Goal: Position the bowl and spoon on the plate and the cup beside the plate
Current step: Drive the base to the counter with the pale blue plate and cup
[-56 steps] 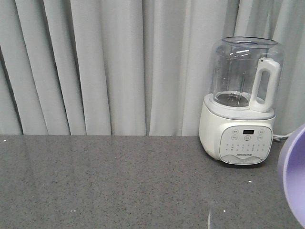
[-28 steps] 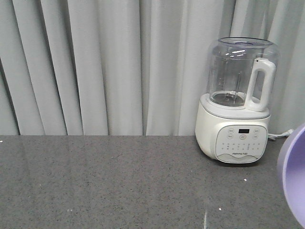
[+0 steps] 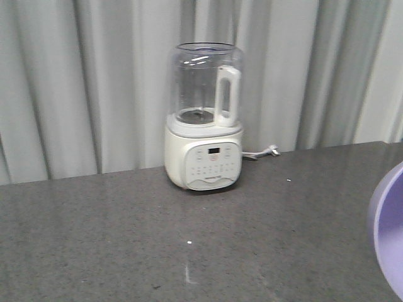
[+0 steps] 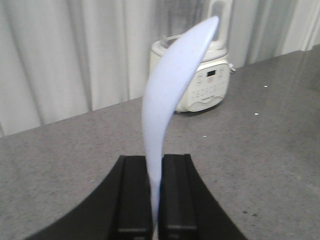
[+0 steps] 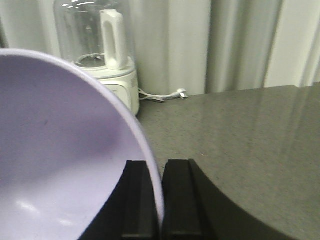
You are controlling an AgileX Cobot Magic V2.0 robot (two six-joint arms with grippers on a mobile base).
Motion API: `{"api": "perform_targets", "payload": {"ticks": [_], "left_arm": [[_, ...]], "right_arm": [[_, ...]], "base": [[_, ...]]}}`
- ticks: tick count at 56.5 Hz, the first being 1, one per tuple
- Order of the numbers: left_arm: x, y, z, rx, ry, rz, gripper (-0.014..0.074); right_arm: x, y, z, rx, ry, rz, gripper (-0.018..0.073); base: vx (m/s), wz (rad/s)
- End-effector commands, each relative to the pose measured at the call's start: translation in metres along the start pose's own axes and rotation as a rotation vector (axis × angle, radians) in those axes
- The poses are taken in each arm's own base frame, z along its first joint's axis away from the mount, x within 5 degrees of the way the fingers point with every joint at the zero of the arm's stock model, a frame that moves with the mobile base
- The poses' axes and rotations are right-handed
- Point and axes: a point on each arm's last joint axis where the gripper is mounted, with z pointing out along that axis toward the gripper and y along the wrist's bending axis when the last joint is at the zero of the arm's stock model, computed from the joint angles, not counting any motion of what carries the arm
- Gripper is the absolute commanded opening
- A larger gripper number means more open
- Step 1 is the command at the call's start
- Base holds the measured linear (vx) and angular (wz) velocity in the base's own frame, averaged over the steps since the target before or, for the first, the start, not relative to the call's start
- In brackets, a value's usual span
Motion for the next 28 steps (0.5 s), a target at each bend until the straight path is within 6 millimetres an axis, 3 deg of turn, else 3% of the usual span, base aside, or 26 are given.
{"api": "perform_targets", "payload": {"ticks": [1,28], "left_arm": [[-0.0134,-0.0014,-0.0051,0.011,-0.106,-0.007,-0.0003],[-0.0134,-0.0014,-0.0051,0.011,-0.106,-0.007,-0.0003]], "right_arm": [[-0.0150,-0.0014,-0.0027,0.022,-0.107,0.013,-0.0009],[-0.0150,-0.0014,-0.0027,0.022,-0.107,0.013,-0.0009]], "base": [[-0.17,-0.65],[-0.17,-0.66]]}}
